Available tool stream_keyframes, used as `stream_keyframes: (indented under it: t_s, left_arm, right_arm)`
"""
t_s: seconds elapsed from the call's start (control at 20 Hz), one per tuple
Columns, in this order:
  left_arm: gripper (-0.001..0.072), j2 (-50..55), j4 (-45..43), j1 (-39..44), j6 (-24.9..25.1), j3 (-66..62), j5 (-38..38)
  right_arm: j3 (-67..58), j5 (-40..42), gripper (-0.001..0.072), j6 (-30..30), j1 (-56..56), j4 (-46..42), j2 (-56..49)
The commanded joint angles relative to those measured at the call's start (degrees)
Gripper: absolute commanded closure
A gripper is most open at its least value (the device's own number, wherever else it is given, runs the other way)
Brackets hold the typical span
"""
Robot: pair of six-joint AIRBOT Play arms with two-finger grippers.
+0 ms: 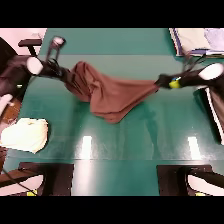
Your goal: Fold the shirts.
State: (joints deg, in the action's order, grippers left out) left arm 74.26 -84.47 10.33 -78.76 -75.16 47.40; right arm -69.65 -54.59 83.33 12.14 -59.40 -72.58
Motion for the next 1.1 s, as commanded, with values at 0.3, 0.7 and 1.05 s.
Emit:
stream_keyframes:
  t_s: [0.3,0.7,1.05]
  left_arm:
    - [0.0681,-25.27,-5.07,-0.02,-0.72,-9.11,-7.23]
    - [0.0681,-35.50,-0.59,-0.02,-0.72,-24.90,2.19]
    - [0.0681,-23.34,7.39,-0.02,-0.74,-26.21,29.77]
  right_arm:
    - [-20.39,-9.22,0.0696,0.13,-11.80,-8.31,21.14]
    - [-35.39,-16.94,0.0696,0.13,-21.38,-8.28,26.82]
    - [-45.13,-33.51,0.0697,2.16,-16.63,-8.28,8.83]
